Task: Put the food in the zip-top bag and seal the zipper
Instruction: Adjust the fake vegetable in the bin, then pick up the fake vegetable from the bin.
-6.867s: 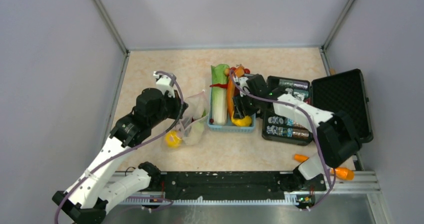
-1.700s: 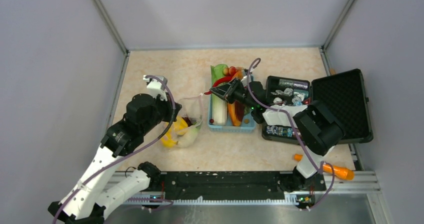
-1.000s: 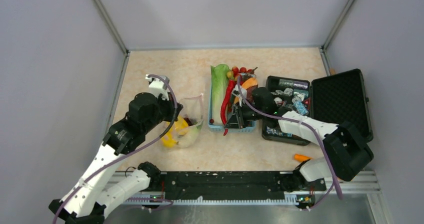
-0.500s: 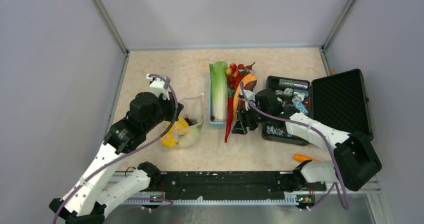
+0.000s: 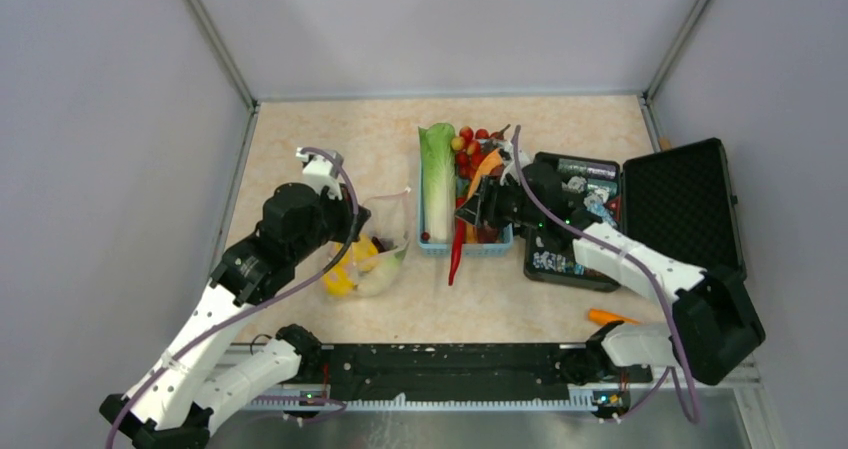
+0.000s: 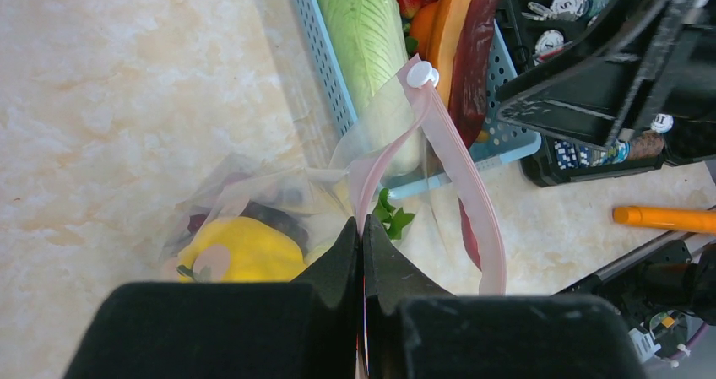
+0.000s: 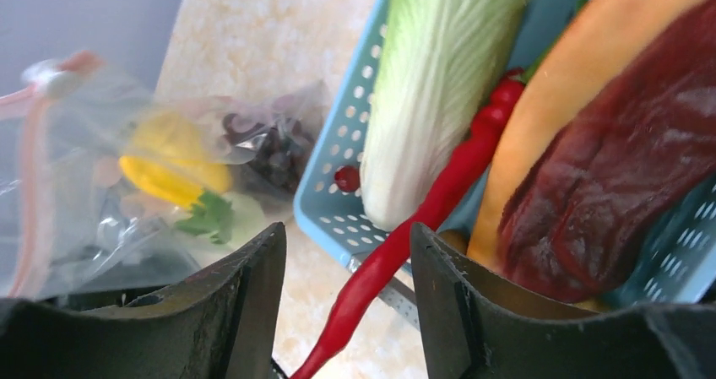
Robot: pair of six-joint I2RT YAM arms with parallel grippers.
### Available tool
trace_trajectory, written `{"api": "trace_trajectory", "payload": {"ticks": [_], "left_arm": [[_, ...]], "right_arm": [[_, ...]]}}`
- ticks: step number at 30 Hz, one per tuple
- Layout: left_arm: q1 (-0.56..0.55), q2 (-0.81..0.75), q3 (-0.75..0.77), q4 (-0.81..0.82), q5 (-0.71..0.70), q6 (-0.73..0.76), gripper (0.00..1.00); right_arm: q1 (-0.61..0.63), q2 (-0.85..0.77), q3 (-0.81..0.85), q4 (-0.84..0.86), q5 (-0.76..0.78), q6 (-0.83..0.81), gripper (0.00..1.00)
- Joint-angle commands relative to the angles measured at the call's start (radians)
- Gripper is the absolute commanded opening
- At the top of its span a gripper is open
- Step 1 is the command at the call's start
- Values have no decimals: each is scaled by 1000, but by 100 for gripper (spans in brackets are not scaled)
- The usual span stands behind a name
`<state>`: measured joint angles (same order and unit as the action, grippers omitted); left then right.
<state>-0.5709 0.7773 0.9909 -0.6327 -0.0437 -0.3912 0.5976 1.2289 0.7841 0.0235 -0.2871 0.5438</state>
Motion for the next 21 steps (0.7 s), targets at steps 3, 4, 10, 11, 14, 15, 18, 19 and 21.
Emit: {"api": "trace_trajectory", "payload": {"ticks": [3, 4, 10, 11, 14, 15, 18, 19, 21], "left_arm": [[2, -9, -8, 41, 19, -8, 1], [1, -12, -6, 39, 16, -6, 1], [2, -8, -15, 41, 14, -7, 0], [1, -4, -12, 42, 19, -8, 0], [1, 1, -8, 40, 18, -8, 0], [1, -1, -7, 41, 18, -8, 0], [1, 1, -6, 40, 18, -4, 0], [2, 1, -4, 38, 17, -3, 0], [1, 1, -3, 36, 18, -3, 0]], "right_arm": [[42, 97, -12, 92, 128, 169, 55], [43, 105, -7, 73, 152, 169, 54], [56, 207, 6, 103, 117, 159, 53], [67, 226, 14, 98, 123, 154, 52], [97, 260, 62, 30, 180, 135, 50], [109, 263, 74, 10, 210, 130, 49], [122, 256, 84, 12, 236, 118, 37], [122, 250, 82, 20, 234, 113, 21], [123, 223, 71, 30, 232, 100, 2]]}}
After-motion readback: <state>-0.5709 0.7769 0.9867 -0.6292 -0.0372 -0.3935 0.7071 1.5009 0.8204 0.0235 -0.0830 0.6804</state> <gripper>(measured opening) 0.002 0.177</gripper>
